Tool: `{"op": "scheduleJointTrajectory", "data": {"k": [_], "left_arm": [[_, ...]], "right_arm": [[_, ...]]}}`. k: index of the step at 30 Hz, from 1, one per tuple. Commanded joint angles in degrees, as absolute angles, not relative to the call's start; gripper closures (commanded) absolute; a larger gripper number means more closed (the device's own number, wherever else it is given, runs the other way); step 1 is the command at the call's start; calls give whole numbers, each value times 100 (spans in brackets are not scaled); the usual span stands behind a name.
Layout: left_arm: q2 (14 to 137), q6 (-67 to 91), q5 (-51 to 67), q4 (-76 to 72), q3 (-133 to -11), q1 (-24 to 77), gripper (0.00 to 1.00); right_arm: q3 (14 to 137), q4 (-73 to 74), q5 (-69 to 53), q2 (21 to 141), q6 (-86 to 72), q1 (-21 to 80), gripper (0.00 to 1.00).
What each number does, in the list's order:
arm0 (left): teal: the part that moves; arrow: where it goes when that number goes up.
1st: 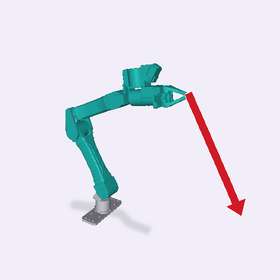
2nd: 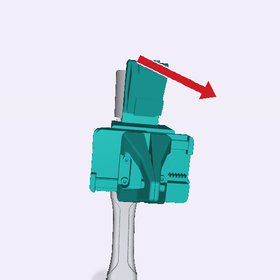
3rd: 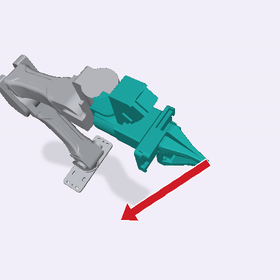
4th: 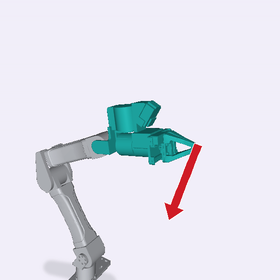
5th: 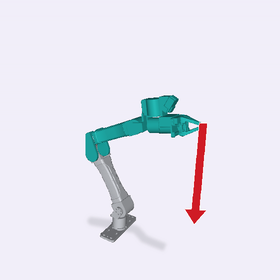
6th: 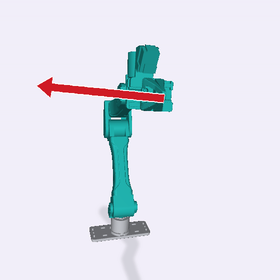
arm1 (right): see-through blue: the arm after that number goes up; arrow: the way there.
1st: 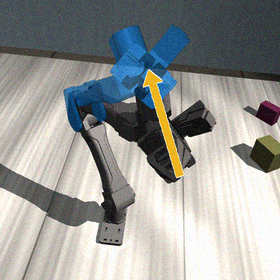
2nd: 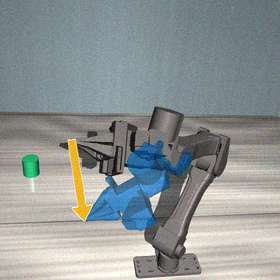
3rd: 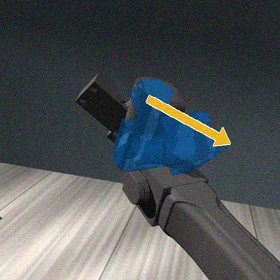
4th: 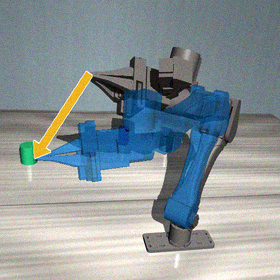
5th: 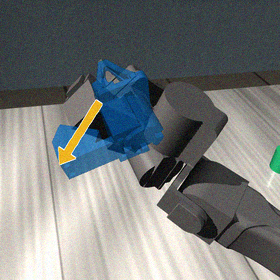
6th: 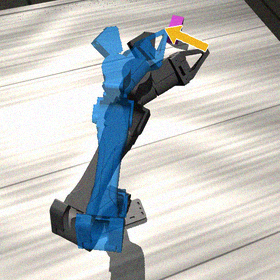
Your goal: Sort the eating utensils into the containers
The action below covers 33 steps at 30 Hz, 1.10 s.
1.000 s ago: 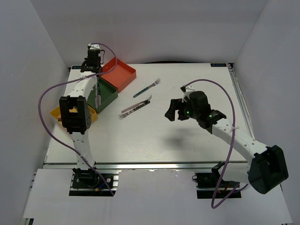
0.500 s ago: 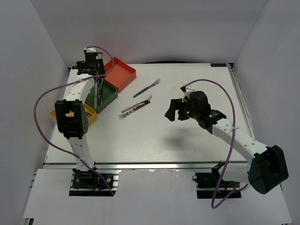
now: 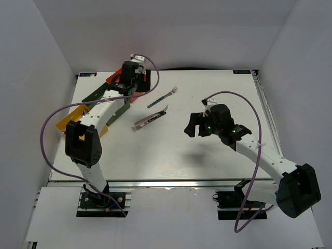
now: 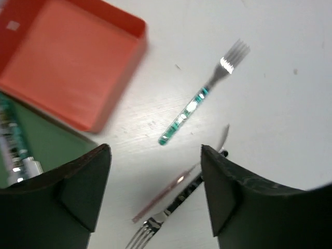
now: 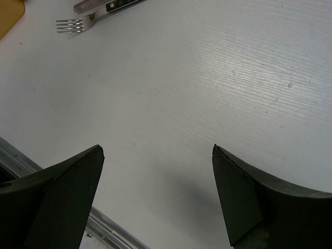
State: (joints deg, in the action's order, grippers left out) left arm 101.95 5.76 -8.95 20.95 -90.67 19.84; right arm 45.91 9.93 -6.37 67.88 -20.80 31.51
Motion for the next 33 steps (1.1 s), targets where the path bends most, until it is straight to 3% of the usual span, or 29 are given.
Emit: {"op": "scheduleJointTrajectory", "data": {"k": [1,2,5,8,14,15,23,28,33], "left_arm": [[10572,467,-186,2251,-9131,2030,23],[10625,318,-28,2233,-9141,2196,31],[10906,-368,509,2197,-9202,2486,40],[11310,-773,974,2399,-9378,2557,42],[11689,-1178,1169,2681,-9317,2584,36],[11663,-1160,1082,2481,-9229,2584,31],[11820,-966,370,1495,-9131,2584,23],[12811,-1292,378,1827,-10299,2497,23],[13552,-1292,519,2179,-11258,2321,30]], "right_arm": [[4509,1028,-616,6452,-2066,3129,11],[4465,1028,-589,6364,-2048,3138,11],[4342,1072,-571,6249,-2048,3129,11],[4254,1151,-633,6188,-2039,3129,11],[4105,1169,-642,6073,-1969,3129,11],[4104,1169,-642,6065,-1934,3129,11],[3973,967,-896,6161,-2048,3129,11],[3850,800,-1072,6187,-2127,3129,11],[3814,765,-1221,6267,-2136,3138,11]]}}
